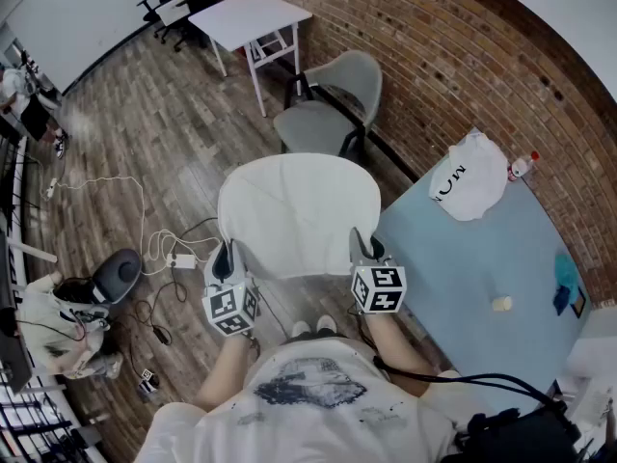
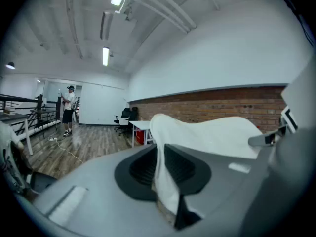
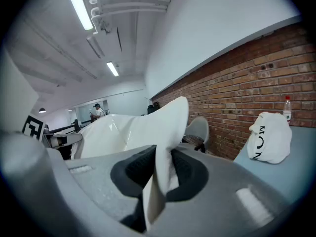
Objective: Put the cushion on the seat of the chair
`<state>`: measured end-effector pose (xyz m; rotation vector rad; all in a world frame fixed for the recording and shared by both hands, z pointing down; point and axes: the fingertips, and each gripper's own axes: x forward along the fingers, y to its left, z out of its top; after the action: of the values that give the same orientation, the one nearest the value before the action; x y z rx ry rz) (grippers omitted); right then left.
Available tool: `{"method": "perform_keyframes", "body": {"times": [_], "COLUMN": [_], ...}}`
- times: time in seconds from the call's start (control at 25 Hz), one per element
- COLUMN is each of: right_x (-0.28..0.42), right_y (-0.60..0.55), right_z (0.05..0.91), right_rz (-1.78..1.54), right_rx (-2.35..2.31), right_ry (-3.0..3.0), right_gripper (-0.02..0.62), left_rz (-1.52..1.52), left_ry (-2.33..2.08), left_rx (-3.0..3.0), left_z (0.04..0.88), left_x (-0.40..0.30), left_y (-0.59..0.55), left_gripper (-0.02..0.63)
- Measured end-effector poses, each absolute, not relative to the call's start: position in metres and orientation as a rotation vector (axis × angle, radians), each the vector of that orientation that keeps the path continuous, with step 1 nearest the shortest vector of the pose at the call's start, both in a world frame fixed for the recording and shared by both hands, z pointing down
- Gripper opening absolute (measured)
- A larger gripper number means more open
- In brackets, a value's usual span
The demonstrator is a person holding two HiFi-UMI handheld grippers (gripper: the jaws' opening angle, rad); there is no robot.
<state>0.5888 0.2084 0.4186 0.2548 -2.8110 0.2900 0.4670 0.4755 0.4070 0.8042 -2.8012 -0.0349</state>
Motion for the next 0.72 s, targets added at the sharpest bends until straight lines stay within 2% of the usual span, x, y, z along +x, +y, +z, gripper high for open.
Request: {"method": "perform_keyframes", "body": {"times": [0.72], "right_x": [0.563], "right_y": [0.196], "right_z": [0.432], "right_rz": [0.335], "right_rx": [0.214], "right_ry": [-2.793], "right_gripper": [0.046], "left_rz": [-0.049], "left_ry": [-2.807], "left_rx": [0.756], "left_z": [0.419], "left_x": [0.443], "left_y": [0.469], "left_gripper": [0.04]}}
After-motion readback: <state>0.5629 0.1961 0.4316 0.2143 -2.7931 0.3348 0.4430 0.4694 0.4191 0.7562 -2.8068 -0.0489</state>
